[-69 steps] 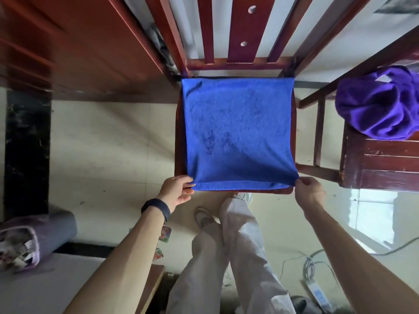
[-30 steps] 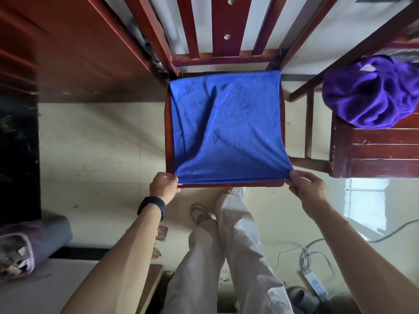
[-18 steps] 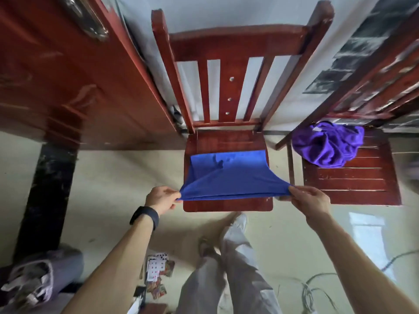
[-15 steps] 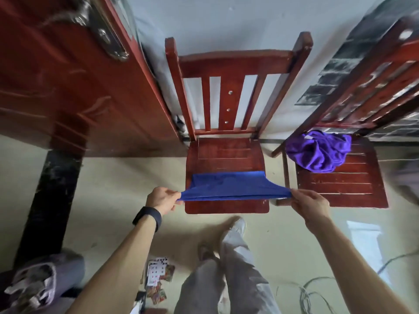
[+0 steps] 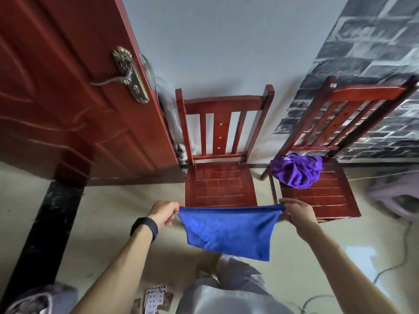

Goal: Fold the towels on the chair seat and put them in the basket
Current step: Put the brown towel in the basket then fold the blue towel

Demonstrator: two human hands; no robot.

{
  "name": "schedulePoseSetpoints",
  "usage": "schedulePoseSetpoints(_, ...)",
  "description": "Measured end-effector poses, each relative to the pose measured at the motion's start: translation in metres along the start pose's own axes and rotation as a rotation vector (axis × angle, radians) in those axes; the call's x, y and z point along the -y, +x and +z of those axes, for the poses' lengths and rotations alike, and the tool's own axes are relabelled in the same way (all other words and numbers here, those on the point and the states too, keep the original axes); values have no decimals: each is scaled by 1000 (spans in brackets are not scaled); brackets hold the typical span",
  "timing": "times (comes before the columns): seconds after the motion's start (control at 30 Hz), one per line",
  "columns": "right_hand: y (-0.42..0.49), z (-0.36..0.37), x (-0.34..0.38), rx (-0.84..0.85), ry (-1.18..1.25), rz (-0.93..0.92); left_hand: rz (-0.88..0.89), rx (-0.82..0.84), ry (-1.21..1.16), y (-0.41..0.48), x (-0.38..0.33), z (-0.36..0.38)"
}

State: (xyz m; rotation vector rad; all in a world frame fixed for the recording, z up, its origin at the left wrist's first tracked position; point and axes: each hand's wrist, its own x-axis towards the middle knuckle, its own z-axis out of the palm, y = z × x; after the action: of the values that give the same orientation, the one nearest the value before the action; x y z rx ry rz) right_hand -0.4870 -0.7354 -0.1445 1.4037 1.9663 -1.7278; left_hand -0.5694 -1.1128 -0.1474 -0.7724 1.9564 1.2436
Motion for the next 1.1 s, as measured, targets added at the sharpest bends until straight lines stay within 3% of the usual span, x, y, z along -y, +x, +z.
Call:
schedulePoseSetpoints(0.13,1,-3,-3,58,-211,-14,153,-26,228,0,-6,-10)
schedulePoseSetpoints(0.3,-11,0,7,-24,-304,-86,286,-49,295,3,-9,-16)
schedulePoseSetpoints(0.5,-7,-5,20,90,89,-37,205,-31,-203,-6,-20,-23)
schedulePoseSetpoints(0.73,4,-7,47,55,451,280,192,75,-240,-9,-29,-26)
schedulePoseSetpoints(0.9,9,-8,53,115,547,256,73,124,-304,-7,-35,-33)
schedulePoseSetpoints(1.0,9,-6,54,124,456,147,110,148,-213,-5,-38,-33)
schedulePoseSetpoints(1.1,8,-9,50,93,-13,-98,263,115,168,1,-38,-35)
